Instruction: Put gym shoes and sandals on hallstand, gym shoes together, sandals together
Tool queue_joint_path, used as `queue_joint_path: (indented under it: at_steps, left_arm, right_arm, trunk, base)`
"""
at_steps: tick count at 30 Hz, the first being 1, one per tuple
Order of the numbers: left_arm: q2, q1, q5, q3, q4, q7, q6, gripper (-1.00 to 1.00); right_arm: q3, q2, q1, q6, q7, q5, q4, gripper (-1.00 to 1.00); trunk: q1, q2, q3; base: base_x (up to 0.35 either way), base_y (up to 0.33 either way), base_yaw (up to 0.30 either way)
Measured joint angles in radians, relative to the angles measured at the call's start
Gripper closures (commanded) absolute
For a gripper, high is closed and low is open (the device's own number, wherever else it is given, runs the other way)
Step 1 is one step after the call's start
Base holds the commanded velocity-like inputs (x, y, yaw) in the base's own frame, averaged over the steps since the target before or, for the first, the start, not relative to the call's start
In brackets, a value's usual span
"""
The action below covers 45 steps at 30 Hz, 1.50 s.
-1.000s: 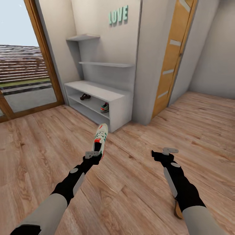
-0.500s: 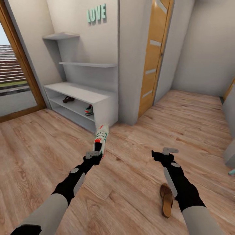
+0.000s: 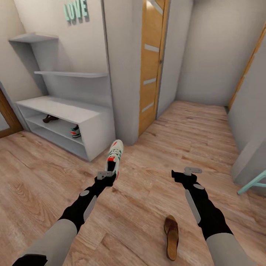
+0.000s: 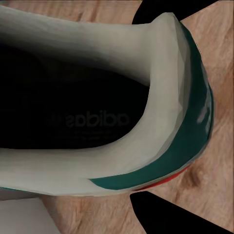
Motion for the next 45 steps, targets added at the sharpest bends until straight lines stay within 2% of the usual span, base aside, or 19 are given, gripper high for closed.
queue_joint_path:
  at_steps: [6, 22, 23, 24, 28, 35, 45]
  left_arm:
    - [0.0, 0.0, 0.0, 0.001, 0.0, 0.0, -0.001, 1.0]
    - [0.001, -0.001, -0.006, 0.001, -0.008, -0.001, 0.0, 1.0]
    - [0.001, -0.001, -0.008, 0.003, -0.013, -0.002, 0.043, 1.0]
    - [0.001, -0.001, -0.008, 0.003, -0.014, -0.002, 0.05, 1.0]
    - [0.005, -0.002, -0.006, 0.005, -0.053, -0.002, 0.078, 1.0]
    - [0.003, -0.001, -0.006, 0.002, -0.12, -0.001, 0.082, 1.0]
    - [0.005, -0.001, -0.006, 0.001, -0.13, -0.001, 0.08, 1.0]
  right_arm:
    - [0.0, 0.0, 0.0, 0.0, 0.0, 0.0, 0.0, -1.0]
    - [0.005, 0.001, 0.0, -0.001, 0.0, 0.012, 0.0, -1.0]
    - [0.005, 0.001, 0.0, -0.001, 0.002, 0.012, 0.0, -1.0]
    - [0.005, 0.001, 0.0, -0.001, 0.002, 0.012, 0.0, -1.0]
    - [0.005, 0.001, 0.0, -0.001, 0.002, 0.011, 0.0, -1.0]
    - [0.003, 0.0, 0.0, -0.001, 0.001, 0.011, 0.0, -1.0]
    - [0.003, 0.0, 0.0, -0.001, 0.002, 0.011, 0.0, -1.0]
  trunk:
    - [0.0, 0.0, 0.0]
    - [0.001, 0.0, 0.0]
    - [0.001, 0.0, 0.0]
    - [0.001, 0.0, 0.0]
    - [0.002, -0.001, -0.019]
    - [0.006, -0.002, -0.056]
    - [0.005, -0.003, -0.06]
  base:
    - [0.093, -0.018, -0.198]
    - [0.002, 0.0, -0.008]
    - [0.0, 0.0, 0.0]
    - [0.0, 0.0, 0.0]
    - [0.0, 0.0, 0.0]
    - [0.0, 0.0, 0.0]
    - [-0.003, 0.0, -0.007]
